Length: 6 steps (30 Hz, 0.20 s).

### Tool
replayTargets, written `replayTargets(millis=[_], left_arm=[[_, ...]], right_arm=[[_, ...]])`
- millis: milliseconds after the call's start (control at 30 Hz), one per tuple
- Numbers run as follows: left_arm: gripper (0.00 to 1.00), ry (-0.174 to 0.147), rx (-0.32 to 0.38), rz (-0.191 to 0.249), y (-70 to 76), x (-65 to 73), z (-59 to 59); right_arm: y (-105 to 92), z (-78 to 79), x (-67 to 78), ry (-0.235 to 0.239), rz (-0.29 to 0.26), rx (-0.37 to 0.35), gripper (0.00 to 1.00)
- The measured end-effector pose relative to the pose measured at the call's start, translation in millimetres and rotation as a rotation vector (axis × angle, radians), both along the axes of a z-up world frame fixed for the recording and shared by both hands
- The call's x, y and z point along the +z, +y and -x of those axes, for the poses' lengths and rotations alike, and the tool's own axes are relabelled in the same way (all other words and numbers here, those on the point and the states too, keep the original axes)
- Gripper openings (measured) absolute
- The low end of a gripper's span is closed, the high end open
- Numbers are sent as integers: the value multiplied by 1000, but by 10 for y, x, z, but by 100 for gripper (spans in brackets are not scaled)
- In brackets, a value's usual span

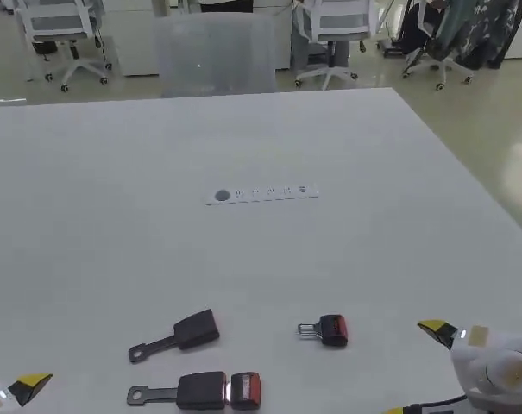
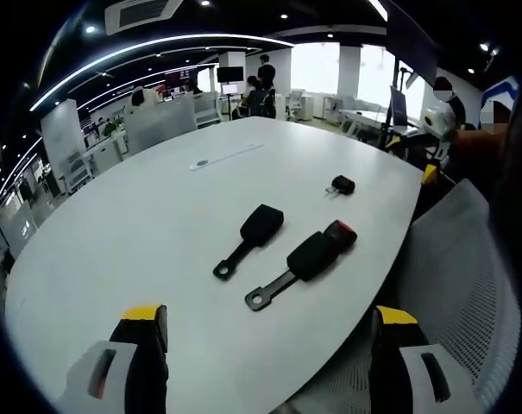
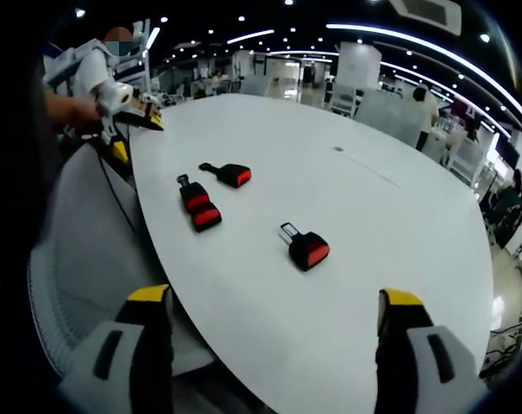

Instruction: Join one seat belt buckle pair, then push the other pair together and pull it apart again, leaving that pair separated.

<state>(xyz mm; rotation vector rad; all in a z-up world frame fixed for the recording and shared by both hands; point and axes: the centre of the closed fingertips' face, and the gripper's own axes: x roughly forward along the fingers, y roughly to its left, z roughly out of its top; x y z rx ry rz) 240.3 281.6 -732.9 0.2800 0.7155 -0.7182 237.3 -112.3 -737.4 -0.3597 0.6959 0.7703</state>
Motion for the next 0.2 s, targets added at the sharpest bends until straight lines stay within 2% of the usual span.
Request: replayTargets(millis=[200], left_arm=[[100, 4, -3, -1, -3, -19, -3]], right_arm=[[-15, 10, 14, 4, 6, 0, 100]])
